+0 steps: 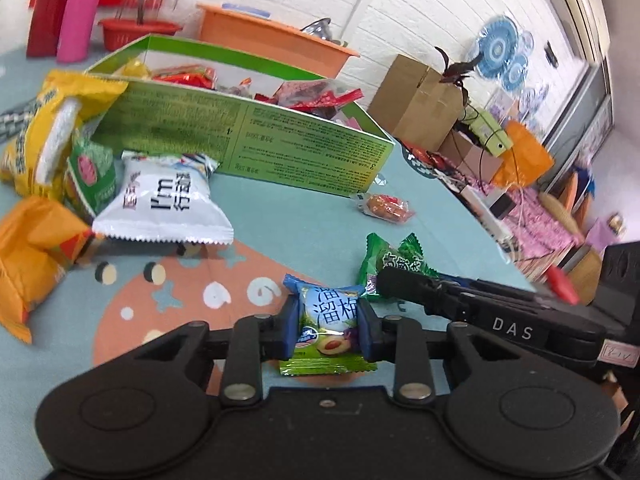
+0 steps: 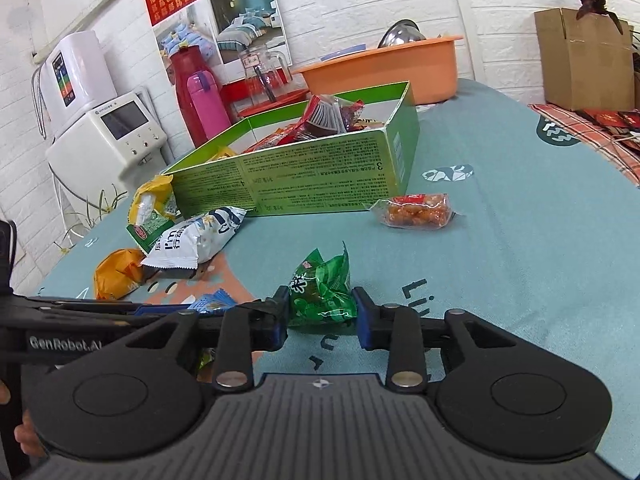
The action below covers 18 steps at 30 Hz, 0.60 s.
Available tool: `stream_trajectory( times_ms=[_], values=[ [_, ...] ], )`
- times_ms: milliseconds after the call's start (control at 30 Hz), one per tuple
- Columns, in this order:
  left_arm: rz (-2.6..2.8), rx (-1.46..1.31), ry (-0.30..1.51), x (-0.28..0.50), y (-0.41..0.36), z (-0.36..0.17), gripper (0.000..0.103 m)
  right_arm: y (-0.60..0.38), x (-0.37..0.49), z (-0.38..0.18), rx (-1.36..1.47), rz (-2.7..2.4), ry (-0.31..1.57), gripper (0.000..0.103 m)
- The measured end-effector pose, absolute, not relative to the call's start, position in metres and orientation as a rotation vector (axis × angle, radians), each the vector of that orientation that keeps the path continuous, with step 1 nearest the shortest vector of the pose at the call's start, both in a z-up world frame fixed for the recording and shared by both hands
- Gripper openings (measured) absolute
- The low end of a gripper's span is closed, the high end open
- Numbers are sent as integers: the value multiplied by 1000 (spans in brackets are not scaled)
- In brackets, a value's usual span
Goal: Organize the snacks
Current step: 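Carry both held packets over the box and lower them in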
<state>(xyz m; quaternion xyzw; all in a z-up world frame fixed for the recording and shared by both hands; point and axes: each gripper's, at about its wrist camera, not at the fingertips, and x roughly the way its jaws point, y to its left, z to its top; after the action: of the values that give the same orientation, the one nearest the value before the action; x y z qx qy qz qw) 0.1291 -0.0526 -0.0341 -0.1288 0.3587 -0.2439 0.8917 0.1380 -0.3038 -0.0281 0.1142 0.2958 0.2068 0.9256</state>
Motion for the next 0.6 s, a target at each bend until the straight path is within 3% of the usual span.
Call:
stream_trajectory(
  times_ms=[300, 600],
  values=[
    [-571, -335, 583, 132, -28, 33, 67, -293, 141, 23, 236, 510, 460, 54],
    [-467, -398, 482, 193, -1, 76, 68, -272, 196, 61, 240, 533, 358, 55]
  ],
)
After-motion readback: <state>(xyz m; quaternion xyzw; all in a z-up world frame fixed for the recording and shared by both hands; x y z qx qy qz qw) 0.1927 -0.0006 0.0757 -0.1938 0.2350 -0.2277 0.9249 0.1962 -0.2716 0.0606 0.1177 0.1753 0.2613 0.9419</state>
